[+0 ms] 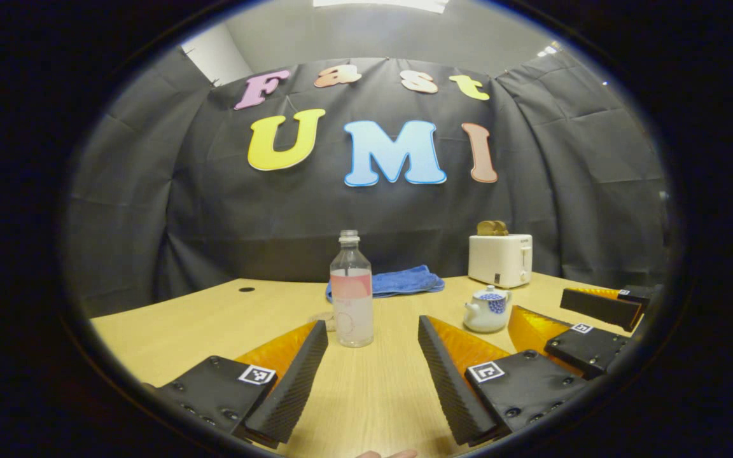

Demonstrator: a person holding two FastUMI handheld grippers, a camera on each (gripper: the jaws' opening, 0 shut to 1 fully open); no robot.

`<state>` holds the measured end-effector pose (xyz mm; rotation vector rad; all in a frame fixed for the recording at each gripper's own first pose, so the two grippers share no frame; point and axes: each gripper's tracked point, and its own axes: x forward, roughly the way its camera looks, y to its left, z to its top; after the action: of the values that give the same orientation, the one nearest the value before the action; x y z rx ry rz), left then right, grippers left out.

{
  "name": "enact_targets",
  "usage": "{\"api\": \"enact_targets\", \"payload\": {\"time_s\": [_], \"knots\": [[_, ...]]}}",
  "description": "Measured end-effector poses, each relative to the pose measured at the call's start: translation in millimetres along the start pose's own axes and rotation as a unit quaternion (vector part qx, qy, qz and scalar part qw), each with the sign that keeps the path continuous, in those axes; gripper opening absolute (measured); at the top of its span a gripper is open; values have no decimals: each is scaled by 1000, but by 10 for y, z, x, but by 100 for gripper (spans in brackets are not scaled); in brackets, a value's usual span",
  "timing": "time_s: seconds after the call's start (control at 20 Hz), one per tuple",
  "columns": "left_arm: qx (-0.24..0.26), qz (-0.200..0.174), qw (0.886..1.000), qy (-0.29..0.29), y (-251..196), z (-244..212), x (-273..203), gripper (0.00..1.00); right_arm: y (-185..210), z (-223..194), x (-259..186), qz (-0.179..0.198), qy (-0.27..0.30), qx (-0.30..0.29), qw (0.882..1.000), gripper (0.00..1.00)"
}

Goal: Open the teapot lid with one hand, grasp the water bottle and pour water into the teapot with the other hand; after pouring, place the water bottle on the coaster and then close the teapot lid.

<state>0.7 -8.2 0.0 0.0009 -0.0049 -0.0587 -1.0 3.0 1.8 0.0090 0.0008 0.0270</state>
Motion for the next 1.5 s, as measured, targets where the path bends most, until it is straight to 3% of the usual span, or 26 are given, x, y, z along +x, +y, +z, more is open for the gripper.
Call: {"api": "enact_targets", "payload": {"time_s": [0.3,0.65,0.85,1.05,1.25,1.45,1.5], "knots": [[6,-9,1000,5,14,45,212,100,-76,-61,170,-5,23,25,999,96],[13,-4,1000,-25,186,419,692,99,-337,132,738,-33,15,-2,999,96],[-4,-1,1000,-15,271,399,948,99,-340,89,1100,-30,30,-18,999,96],[15,-2,1000,-19,289,443,1066,99,-326,-40,1353,-27,51,-23,998,94],[17,-8,1000,-17,302,443,1130,99,-362,34,1458,-36,36,-27,998,93],[14,-4,1000,-15,343,444,1154,99,-388,42,1548,-39,40,-26,998,84],[15,-4,1000,-14,345,448,1159,99,-397,21,1577,-40,45,-23,998,75]]}}
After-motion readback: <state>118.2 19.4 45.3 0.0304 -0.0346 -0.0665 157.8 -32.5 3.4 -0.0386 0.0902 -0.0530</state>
